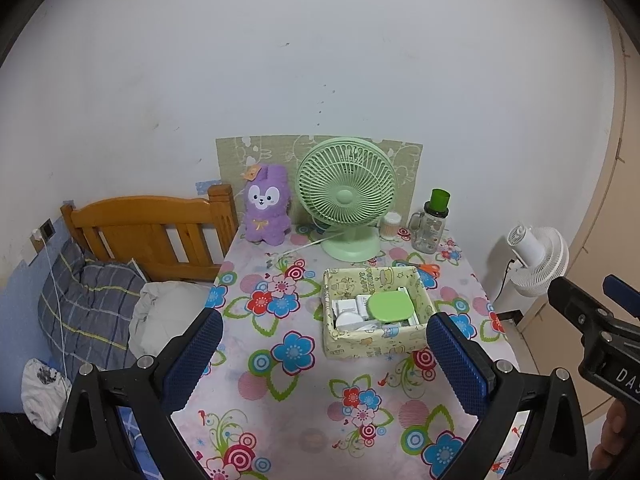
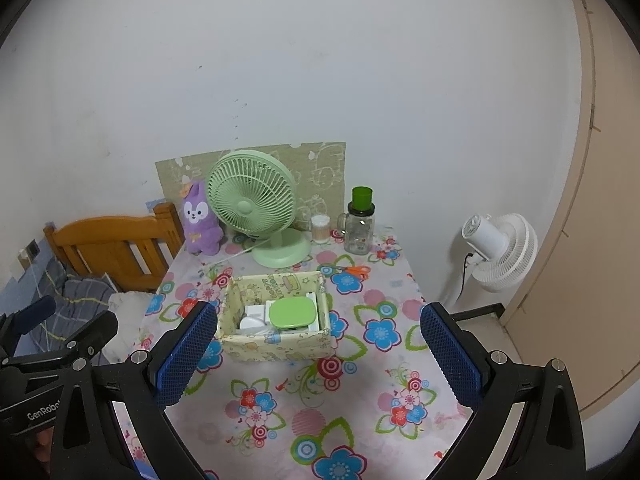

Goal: Organize rigid objects

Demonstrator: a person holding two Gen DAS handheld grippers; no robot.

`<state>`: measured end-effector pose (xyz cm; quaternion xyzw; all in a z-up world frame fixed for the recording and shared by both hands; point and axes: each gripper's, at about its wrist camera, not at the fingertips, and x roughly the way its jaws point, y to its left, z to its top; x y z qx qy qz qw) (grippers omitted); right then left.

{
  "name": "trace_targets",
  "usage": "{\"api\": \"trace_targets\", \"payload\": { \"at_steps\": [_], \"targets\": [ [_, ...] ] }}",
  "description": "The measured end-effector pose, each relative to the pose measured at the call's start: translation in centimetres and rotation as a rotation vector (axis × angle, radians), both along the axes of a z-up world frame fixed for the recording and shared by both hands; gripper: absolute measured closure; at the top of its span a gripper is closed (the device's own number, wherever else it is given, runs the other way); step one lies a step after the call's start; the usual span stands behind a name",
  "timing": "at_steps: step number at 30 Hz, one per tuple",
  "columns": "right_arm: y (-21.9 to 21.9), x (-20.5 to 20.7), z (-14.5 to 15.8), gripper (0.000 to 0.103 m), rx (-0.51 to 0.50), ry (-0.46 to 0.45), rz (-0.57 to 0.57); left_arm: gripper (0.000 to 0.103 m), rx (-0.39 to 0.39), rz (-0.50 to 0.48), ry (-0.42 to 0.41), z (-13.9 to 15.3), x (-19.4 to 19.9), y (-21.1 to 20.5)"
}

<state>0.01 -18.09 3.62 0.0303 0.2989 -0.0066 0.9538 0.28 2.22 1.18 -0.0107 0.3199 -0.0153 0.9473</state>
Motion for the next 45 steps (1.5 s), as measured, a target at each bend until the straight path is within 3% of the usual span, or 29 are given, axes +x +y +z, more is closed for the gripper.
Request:
{"api": "trace_targets", "payload": {
  "at_steps": [20, 45],
  "targets": [
    [-1.4, 0.3, -0.4, 0.000, 0.044, 0.000, 0.009, 0.000, 0.037, -0.004, -0.023, 0.8, 0.0, -1.8],
    [-2.1, 1.7, -0.1, 0.000, 0.020, -0.018, -0.002, 0.000, 0.059, -0.014, 0.006, 0.6, 1.8, -3.0]
  ]
}}
